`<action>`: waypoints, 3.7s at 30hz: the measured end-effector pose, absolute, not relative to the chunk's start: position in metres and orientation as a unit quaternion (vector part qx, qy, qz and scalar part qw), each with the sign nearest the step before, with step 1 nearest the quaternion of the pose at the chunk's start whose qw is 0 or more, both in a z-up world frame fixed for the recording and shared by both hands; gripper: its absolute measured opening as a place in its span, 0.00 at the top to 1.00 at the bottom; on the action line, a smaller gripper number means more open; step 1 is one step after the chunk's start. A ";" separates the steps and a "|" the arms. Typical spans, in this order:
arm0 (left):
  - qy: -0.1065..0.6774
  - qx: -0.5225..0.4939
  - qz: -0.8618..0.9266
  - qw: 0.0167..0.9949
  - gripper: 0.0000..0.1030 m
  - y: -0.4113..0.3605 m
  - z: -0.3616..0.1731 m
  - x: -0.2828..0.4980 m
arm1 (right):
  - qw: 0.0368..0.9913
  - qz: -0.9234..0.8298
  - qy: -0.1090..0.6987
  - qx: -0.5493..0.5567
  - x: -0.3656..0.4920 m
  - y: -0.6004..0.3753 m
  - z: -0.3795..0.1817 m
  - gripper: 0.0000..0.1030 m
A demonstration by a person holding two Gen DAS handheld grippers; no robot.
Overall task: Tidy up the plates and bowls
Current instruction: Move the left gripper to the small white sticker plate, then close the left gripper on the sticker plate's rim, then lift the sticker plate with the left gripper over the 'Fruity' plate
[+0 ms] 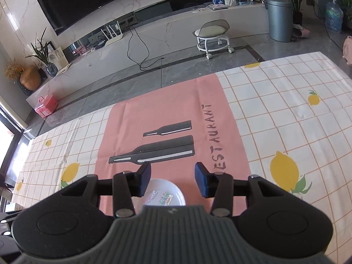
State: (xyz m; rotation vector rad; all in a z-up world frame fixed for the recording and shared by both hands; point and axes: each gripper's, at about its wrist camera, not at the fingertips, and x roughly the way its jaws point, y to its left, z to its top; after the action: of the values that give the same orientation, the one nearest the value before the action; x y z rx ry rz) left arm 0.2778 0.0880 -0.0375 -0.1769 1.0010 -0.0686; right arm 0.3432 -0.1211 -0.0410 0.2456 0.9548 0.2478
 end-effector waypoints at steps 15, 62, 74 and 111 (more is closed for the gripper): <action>0.543 -0.201 -0.056 0.814 0.48 0.114 -0.090 0.297 | 0.850 0.121 0.511 0.049 0.349 -0.108 -0.097 0.52; 0.578 -0.150 -0.035 0.801 0.94 0.110 -0.101 0.288 | 0.815 0.238 0.525 -0.057 0.314 -0.074 -0.108 0.71; 0.556 -0.135 -0.003 0.820 0.99 0.100 -0.085 0.279 | 0.824 0.217 0.522 -0.032 0.312 -0.076 -0.107 0.95; 0.444 -0.103 -0.125 0.881 0.95 0.030 0.010 0.204 | 0.894 0.148 0.422 0.015 0.230 -0.154 0.048 0.97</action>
State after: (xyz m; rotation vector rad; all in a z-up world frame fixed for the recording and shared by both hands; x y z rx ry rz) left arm 0.2041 0.0304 0.0099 -0.2148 0.9260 -0.2605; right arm 0.2302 -0.1543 0.0477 0.0319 0.8760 0.3069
